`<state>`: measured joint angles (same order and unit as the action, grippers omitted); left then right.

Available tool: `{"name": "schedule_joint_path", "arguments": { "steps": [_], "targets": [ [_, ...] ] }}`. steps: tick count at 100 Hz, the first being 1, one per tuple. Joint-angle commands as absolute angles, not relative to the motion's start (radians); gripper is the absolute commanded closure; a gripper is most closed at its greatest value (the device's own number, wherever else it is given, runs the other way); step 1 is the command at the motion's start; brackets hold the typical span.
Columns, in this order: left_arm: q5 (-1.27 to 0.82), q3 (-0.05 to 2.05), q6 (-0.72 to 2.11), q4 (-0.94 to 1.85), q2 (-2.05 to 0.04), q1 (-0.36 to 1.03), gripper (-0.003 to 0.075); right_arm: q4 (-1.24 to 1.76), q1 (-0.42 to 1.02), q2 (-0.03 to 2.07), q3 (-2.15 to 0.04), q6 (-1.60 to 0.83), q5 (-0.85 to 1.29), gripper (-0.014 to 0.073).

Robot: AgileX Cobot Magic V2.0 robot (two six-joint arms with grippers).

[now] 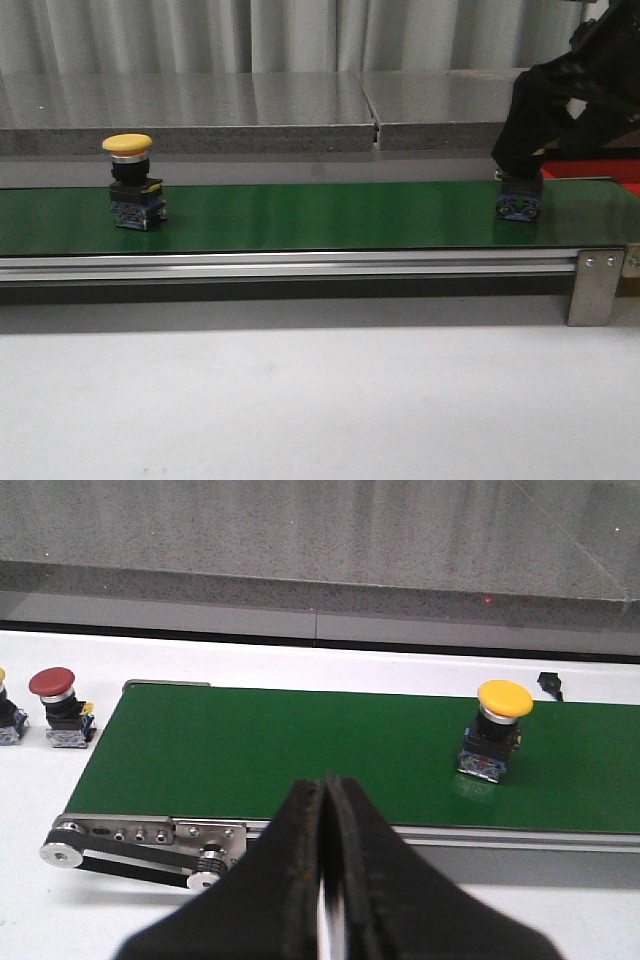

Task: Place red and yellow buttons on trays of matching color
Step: 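Lift the red button into the red tray and open the right gripper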

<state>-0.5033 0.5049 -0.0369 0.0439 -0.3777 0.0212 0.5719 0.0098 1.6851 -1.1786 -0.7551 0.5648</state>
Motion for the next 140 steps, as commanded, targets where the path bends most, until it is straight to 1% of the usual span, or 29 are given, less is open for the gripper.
{"name": "schedule_joint_path", "arguments": {
  "steps": [1,5,10,14,15,17,22,29,34,38,65,91,110,140],
  "targets": [
    [-0.433,0.529,-0.036,0.052,-0.383,0.029,0.0739,0.595,0.009,1.672,-1.226,-0.769,0.513,-0.0022],
    [-0.433,0.529,-0.036,0.052,-0.383,0.029,0.0739,0.594,0.009,1.678,-1.23,-0.769,0.513,0.0016],
    [-0.433,0.529,-0.036,0.052,-0.383,0.029,0.0739,0.594,0.009,1.68,-1.231,-0.769,0.511,0.0104],
    [-0.433,0.529,-0.036,0.052,-0.383,0.029,0.0739,0.594,0.009,1.68,-1.231,-0.769,0.511,0.0202],
    [-0.433,0.529,-0.036,0.052,-0.383,0.029,0.0739,0.594,0.009,1.68,-1.231,-0.769,0.511,0.0239],
    [-0.433,0.529,-0.036,0.052,-0.383,0.029,0.0739,0.594,0.009,1.68,-1.231,-0.769,0.511,0.0274],
    [-0.433,0.529,-0.036,0.052,-0.383,0.029,0.0739,0.594,0.009,1.679,-1.231,-0.769,0.514,0.0417],
    [-0.433,0.529,-0.036,0.052,-0.383,0.029,0.0739,0.594,0.008,1.677,-1.236,-0.769,0.526,0.0561],
    [-0.433,0.529,-0.036,0.052,-0.383,0.029,0.0739,0.593,0.005,1.674,-1.245,-0.769,0.54,0.0624],
    [-0.433,0.529,-0.036,0.052,-0.383,0.029,0.0739,0.59,0.0,1.669,-1.257,-0.769,0.552,0.0651],
    [-0.433,0.529,-0.036,0.052,-0.383,0.029,0.0739,0.589,-0.109,1.658,-1.409,-0.751,0.607,0.065],
    [-0.433,0.529,-0.036,0.052,-0.383,0.029,0.0739,0.589,-0.232,1.72,-1.513,-0.75,0.481,0.065],
    [-0.433,0.529,-0.036,0.052,-0.383,0.029,0.0739,0.589,-0.265,1.822,-1.6,-0.75,0.474,0.065],
    [-0.433,0.529,-0.036,0.052,-0.383,0.029,0.0739,0.589,-0.273,1.979,-1.724,-0.75,0.465,0.065]
  ]
}}
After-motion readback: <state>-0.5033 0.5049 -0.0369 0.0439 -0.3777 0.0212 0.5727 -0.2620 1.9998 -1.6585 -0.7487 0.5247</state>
